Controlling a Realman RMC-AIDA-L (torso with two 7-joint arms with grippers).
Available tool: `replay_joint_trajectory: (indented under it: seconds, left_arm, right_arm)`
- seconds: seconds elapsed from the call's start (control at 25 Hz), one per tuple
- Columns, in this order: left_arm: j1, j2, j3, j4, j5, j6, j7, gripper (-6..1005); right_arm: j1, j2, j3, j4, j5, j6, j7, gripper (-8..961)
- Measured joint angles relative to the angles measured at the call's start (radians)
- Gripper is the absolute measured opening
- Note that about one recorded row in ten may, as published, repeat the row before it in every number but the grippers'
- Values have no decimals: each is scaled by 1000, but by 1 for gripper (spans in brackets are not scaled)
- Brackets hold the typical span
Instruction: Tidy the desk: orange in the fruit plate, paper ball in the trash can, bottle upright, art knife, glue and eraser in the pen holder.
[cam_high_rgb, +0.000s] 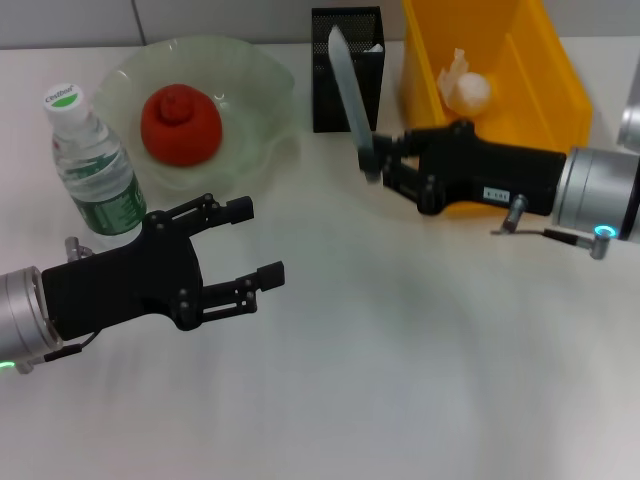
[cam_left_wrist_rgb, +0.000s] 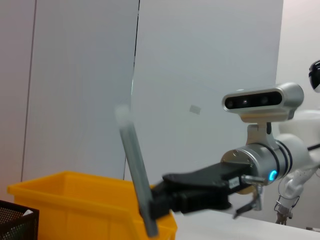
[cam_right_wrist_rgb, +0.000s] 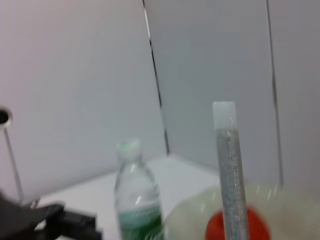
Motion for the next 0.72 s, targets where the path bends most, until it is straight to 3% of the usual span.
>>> replay_joint_trajectory:
  seconds: [0.2,0.44,0.72]
  left_arm:
    - [-1,-10,-7,0,-4,-4,-4,818]
    - [-2,-24,-22,0,-5,-6,-4,819]
    - [-7,-40,-32,0,-6,-6,-4,818]
  right_arm:
    - [62,3,-5,186,268,-2,-291,145]
    - [176,7,-1,366,518,21,-488,146]
    - [352,9,-8,490,694,232,-573,145]
